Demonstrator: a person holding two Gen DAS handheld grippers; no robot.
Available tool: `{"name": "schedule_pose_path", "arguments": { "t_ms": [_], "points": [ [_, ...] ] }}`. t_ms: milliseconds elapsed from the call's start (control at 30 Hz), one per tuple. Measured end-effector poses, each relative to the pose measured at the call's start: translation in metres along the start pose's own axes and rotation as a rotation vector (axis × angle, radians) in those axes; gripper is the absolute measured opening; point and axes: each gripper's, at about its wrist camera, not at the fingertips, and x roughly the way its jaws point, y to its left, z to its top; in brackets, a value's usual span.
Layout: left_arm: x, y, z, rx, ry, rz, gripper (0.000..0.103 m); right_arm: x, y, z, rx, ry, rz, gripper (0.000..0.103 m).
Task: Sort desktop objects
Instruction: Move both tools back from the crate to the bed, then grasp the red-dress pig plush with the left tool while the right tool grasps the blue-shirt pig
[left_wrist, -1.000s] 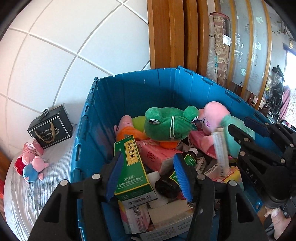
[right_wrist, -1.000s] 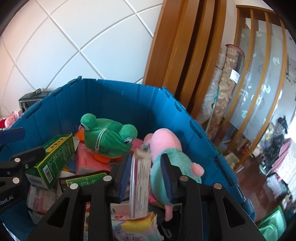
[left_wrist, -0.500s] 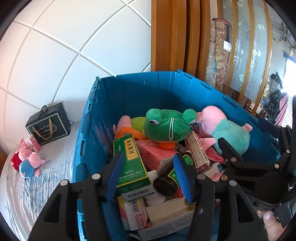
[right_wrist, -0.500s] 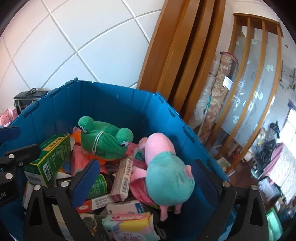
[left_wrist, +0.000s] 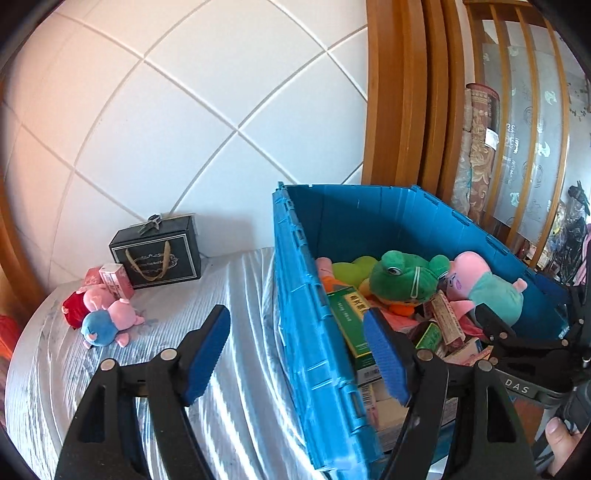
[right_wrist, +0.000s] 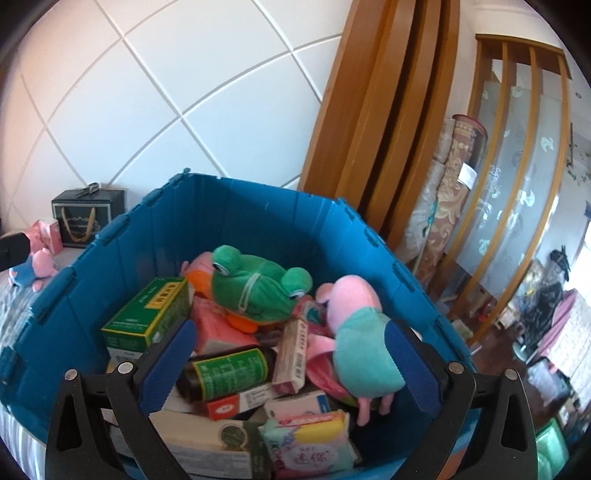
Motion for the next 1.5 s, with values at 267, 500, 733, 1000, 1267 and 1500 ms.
{"name": "schedule_pose_path", "arguments": {
  "t_ms": [267, 500, 733, 1000, 1267, 1500],
  "points": [
    [-0.016, 0.09, -0.015, -0.044, 0.002, 0.03, 0.074, -0.045, 0.078, 0.03, -0.048, -0.072, 0.042, 0.103],
    [-0.015, 0.193, -0.037, -0.118, 0.051, 0.096, 0.074, -0.064, 0.18, 0.058, -0.08, -0.104, 0.197, 0.103],
    [0.005, 0.315, -0.076, -0.21, 0.142, 0.182, 0.074, -0.031, 0.284, 0.077, -0.072, -0.027, 0.348, 0.103],
    [0.044, 0.451, -0.108, -0.299, 0.265, 0.302, 0.074, 0.034, 0.376, 0.086, -0.087, 0.126, 0.428, 0.103],
    [0.095, 0.557, -0.134, -0.383, 0.344, 0.326, 0.074, 0.129, 0.455, 0.091, 0.004, 0.37, 0.527, 0.103],
    [0.194, 0.619, -0.151, -0.411, 0.43, 0.339, 0.074, 0.182, 0.52, 0.1, -0.028, 0.456, 0.502, 0.103]
  ]
}}
